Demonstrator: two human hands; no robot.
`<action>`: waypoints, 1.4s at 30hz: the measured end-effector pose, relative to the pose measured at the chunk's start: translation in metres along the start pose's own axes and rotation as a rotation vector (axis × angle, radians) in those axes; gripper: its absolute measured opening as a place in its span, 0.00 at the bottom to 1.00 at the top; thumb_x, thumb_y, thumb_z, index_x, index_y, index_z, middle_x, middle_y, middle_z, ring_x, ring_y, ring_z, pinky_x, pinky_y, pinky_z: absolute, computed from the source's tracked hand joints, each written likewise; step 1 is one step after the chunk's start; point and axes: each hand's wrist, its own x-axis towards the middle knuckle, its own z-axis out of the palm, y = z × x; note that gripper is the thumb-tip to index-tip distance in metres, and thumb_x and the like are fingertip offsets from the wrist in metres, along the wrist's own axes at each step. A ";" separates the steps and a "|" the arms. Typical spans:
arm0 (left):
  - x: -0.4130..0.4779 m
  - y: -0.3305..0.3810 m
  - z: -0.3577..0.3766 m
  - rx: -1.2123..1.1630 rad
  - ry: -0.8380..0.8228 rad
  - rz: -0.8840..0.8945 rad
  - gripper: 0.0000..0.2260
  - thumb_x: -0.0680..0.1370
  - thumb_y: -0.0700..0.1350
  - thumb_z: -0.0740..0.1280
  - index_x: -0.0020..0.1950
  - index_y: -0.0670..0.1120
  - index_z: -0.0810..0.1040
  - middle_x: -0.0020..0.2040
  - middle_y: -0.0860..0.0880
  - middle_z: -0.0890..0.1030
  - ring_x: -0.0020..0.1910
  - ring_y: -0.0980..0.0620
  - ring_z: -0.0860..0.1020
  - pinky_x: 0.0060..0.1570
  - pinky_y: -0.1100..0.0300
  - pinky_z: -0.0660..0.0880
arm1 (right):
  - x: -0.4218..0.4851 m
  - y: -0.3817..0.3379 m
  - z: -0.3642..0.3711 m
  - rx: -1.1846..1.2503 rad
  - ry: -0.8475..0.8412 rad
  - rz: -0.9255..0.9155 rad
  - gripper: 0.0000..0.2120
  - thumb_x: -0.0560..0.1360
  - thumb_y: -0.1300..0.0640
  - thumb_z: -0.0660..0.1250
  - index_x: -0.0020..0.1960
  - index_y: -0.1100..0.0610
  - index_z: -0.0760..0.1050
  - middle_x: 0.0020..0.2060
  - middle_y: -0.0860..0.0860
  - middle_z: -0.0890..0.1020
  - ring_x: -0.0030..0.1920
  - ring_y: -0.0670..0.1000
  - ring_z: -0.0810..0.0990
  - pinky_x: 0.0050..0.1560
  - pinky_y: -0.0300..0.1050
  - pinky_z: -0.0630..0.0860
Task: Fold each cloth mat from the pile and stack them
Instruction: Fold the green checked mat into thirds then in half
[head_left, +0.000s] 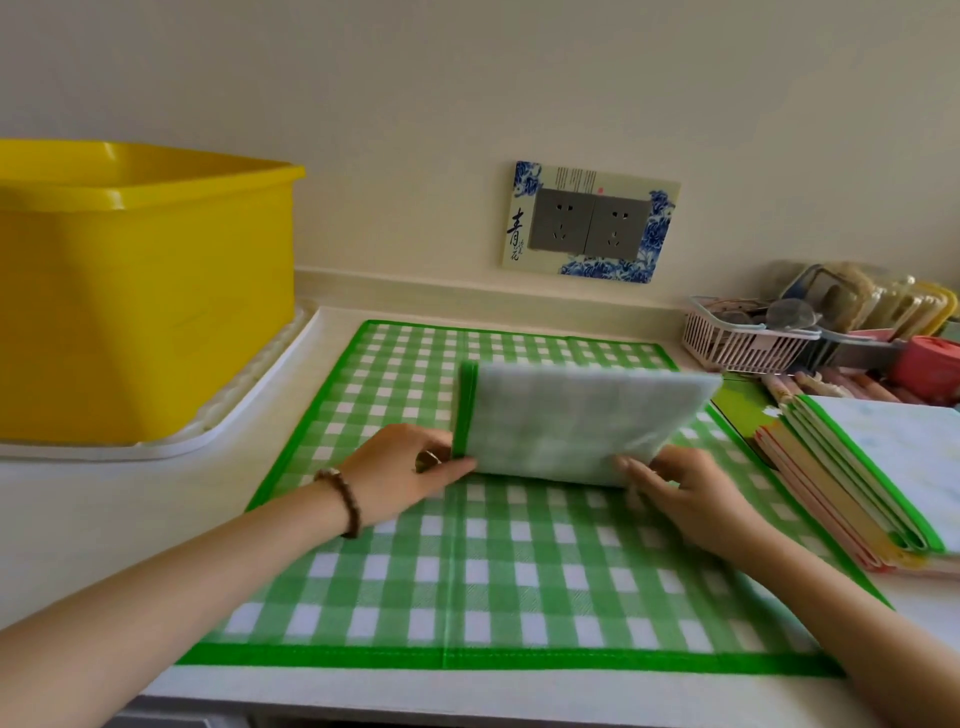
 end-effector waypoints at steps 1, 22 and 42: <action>0.004 -0.003 0.002 -0.032 0.040 -0.027 0.08 0.77 0.54 0.64 0.41 0.55 0.79 0.38 0.59 0.82 0.38 0.64 0.79 0.41 0.69 0.75 | 0.004 -0.001 0.001 0.056 0.021 0.027 0.08 0.75 0.49 0.64 0.38 0.46 0.76 0.32 0.41 0.81 0.31 0.39 0.77 0.31 0.29 0.70; 0.068 0.004 0.008 0.031 0.100 -0.166 0.24 0.79 0.50 0.62 0.73 0.50 0.61 0.70 0.48 0.65 0.67 0.50 0.66 0.65 0.56 0.67 | 0.048 -0.002 0.006 0.040 0.049 0.388 0.16 0.69 0.50 0.74 0.52 0.56 0.77 0.36 0.50 0.82 0.32 0.47 0.77 0.32 0.37 0.71; 0.089 0.000 0.047 0.387 -0.106 -0.247 0.22 0.83 0.51 0.43 0.78 0.50 0.48 0.78 0.51 0.46 0.77 0.49 0.45 0.75 0.50 0.45 | 0.102 -0.055 0.081 -0.438 -0.088 0.070 0.25 0.80 0.59 0.52 0.76 0.56 0.55 0.76 0.51 0.55 0.76 0.50 0.50 0.75 0.51 0.45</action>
